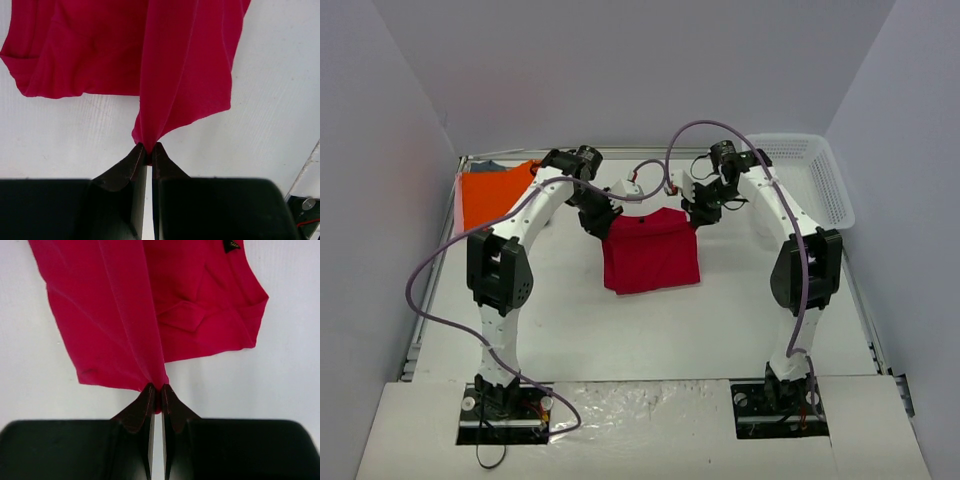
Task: Fold and stack the t-shirts
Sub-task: Fold the long partially folded tshirt into a neat square
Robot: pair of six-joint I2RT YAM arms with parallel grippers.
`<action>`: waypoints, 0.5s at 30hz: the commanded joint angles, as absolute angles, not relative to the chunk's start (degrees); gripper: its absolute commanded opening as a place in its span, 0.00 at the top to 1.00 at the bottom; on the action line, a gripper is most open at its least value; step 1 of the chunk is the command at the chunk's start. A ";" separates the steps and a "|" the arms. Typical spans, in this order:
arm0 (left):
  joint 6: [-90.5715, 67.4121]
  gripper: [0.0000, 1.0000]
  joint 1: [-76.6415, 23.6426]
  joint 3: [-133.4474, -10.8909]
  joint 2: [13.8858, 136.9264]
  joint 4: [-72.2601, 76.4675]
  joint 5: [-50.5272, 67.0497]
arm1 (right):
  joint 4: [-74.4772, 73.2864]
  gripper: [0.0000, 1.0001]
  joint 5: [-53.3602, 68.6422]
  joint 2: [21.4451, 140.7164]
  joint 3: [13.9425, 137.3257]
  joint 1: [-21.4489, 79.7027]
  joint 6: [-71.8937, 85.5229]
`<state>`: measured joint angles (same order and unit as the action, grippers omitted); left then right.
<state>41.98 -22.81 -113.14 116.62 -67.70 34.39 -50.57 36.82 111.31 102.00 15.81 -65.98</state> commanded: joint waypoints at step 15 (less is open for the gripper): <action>38.24 0.55 -19.08 -138.35 130.27 -64.44 29.53 | -47.82 0.50 35.51 136.59 131.93 13.10 -59.60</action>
